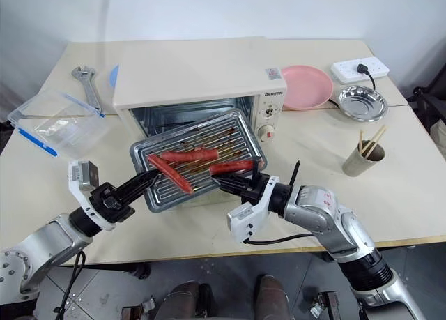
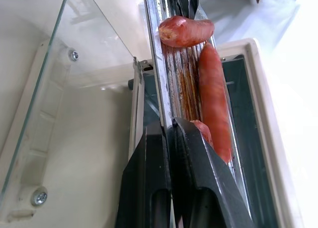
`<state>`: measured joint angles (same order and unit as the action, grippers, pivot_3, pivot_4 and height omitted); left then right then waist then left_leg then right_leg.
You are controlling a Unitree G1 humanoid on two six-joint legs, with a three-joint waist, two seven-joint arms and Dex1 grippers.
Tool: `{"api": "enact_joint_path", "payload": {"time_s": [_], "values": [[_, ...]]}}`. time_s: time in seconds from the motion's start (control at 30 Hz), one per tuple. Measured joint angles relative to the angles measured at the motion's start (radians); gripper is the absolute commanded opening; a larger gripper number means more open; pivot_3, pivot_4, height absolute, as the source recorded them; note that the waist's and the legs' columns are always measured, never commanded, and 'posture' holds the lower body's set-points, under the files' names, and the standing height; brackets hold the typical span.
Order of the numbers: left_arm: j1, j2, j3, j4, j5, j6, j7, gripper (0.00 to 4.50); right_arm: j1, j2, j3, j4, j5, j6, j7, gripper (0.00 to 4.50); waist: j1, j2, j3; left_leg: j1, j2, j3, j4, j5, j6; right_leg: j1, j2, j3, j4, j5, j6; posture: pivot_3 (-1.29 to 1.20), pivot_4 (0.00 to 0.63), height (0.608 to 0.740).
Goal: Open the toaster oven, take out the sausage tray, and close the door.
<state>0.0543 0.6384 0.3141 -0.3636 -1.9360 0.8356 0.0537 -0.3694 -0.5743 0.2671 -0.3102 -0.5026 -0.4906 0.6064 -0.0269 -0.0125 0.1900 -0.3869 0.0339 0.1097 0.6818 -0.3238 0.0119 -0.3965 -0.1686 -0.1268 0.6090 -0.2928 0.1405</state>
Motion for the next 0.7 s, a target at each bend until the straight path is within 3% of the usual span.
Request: {"api": "enact_joint_path", "payload": {"time_s": [0.53,0.7], "values": [[0.094,-0.022,-0.053,-0.053,-0.043,-0.052,0.121,0.0,0.024,-0.008,0.013,-0.042,0.309,0.234,0.317,0.0,0.001,0.0,0.0,0.0,0.0,-0.001,0.0,0.0,0.0,0.001,0.0,0.0,-0.001,0.0,0.0,0.0,0.15,0.74],[0.115,-0.037,-0.06,-0.054,-0.043,-0.062,0.128,0.0,0.021,-0.006,-0.003,-0.045,0.474,0.331,0.367,1.6,0.001,0.0,0.0,0.0,0.0,-0.001,0.0,0.0,0.0,0.001,0.0,-0.001,-0.002,0.0,0.0,0.0,0.15,0.74]]}}
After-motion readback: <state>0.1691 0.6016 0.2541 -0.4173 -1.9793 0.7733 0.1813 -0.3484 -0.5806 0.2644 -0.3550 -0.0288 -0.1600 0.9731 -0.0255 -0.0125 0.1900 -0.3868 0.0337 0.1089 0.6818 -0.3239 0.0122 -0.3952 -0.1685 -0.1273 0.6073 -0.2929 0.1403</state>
